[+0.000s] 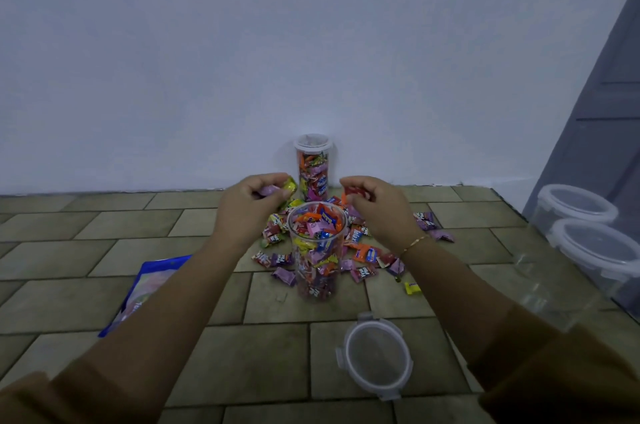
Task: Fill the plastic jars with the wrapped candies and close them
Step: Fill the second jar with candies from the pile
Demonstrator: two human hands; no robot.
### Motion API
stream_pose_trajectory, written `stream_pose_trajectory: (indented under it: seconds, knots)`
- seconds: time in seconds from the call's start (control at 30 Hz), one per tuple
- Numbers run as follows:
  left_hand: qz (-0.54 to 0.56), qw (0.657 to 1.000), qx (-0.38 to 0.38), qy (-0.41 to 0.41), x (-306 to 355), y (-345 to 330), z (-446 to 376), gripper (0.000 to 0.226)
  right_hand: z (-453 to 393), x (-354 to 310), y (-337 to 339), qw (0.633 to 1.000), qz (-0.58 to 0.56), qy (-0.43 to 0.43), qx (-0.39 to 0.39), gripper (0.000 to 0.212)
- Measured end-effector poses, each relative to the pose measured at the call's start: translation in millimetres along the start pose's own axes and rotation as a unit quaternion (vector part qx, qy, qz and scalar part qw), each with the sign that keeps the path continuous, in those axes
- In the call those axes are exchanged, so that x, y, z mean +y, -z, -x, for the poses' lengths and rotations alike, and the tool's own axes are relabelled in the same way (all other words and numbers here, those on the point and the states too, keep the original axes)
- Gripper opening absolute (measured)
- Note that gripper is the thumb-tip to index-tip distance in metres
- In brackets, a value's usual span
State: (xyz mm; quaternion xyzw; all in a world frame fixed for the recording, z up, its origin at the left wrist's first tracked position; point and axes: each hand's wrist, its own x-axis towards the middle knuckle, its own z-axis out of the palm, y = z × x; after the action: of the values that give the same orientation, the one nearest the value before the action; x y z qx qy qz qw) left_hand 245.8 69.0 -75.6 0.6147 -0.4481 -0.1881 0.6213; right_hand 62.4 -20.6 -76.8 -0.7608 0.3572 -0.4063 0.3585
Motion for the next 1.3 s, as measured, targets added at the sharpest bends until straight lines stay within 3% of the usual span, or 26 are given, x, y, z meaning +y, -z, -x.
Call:
stream_pose_trajectory:
  seconds: [0.2, 0.37, 0.53, 0.67, 0.87, 1.07, 1.3]
  knots:
    - [0.043, 0.994, -0.096, -0.022, 7, -21, 6, 0.038, 5, -15, -16, 0.999, -0.007, 0.029, -0.019, 0.029]
    - [0.019, 0.992, -0.113, -0.043, 0, -27, 7, 0.043, 10, -9, -26, 0.999, -0.021, 0.037, -0.002, 0.03]
    - [-0.068, 0.987, -0.141, -0.039, -9, -29, 10, 0.043, 18, -3, -31, 0.999, 0.013, 0.05, -0.012, 0.039]
    - [-0.202, 0.963, -0.146, -0.101, -13, -29, 14, 0.046, 19, 1, -34, 0.995, 0.041, 0.078, -0.047, 0.036]
    - [-0.223, 0.949, -0.18, -0.128, -15, -23, 14, 0.057, 23, -4, -27, 0.99, 0.008, 0.064, -0.127, 0.053]
    - [-0.242, 0.944, -0.155, -0.162, -16, -23, 18, 0.058, 27, -6, -24, 0.991, -0.009, 0.044, -0.128, 0.051]
    - [-0.178, 0.963, -0.104, -0.173, -3, -21, 23, 0.035, 26, -3, -23, 0.994, -0.008, 0.032, -0.108, 0.055]
